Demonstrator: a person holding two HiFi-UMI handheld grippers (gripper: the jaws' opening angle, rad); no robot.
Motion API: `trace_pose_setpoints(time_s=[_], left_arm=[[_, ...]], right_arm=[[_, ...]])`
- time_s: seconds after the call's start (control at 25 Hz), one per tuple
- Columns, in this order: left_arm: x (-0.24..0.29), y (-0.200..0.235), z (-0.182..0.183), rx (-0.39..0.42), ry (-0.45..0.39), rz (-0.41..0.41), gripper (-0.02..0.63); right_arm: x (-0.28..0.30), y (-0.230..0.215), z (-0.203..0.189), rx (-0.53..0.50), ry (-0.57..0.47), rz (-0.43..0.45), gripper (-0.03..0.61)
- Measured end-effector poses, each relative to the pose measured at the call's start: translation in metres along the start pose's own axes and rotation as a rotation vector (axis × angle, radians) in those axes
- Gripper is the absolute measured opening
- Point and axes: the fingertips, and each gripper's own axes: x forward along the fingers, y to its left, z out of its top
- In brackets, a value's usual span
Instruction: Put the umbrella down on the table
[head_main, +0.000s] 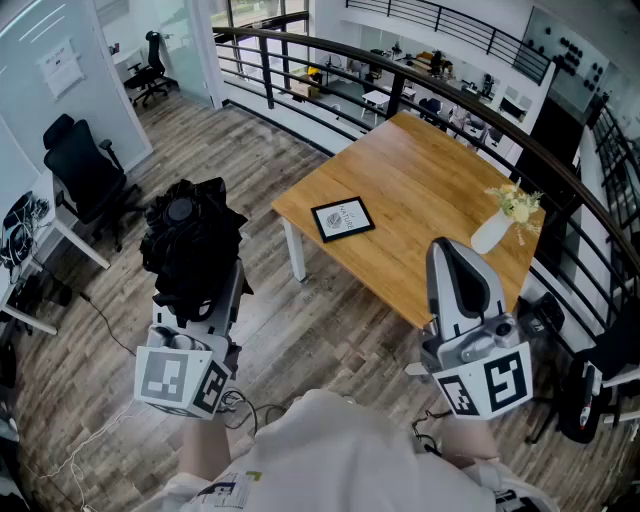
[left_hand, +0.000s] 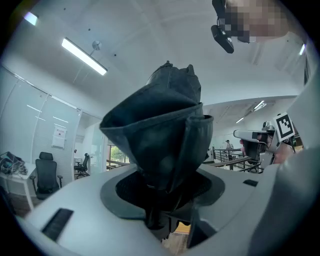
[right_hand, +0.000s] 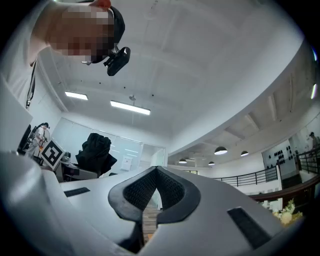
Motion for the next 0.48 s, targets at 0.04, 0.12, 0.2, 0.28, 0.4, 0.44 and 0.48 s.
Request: trace_pose_setpoints(time_s=[0.04,0.12,0.2,0.28,0.4,0.44,0.48], left_arm=[[-0.0002,0.0005,-0.0012,-0.004,0.003,0.000,0.239],[-0.0002,0.0010,-0.0029,-0.010,0.009,0.002,0.239],[0.0005,0.0003,-0.0028,-0.015,0.014,0.005,0.239],[0.0009,-0.0011,-0.0020,-0.019,0.018,0.007,0.239],[-0.0004,-0.0046,-0.0005,-0.018,0.023,0.009,0.239],[-0.0008,-0.0064,0.0003,-0.017,0.025,0.010,0.239],[-0.0009,-0.0084,0.0010,-0.016,0.027,0.012,0.239]], right_arm=[[0.0000,0.0004,-0.0007,0.006,-0.003,0.003,0.026],[0.0001,0.0003,-0.0019,0.016,-0.005,0.009,0.026],[0.0007,-0.0015,-0.0030,0.022,-0.001,0.014,0.025],[0.0008,-0.0039,-0.0049,0.028,0.009,0.017,0.025],[-0.0017,-0.0059,-0.0079,0.034,0.026,0.019,0.025],[-0.0033,-0.0061,-0.0082,0.036,0.028,0.024,0.025],[-0.0051,-0.0061,-0.0080,0.037,0.027,0.034,0.026]])
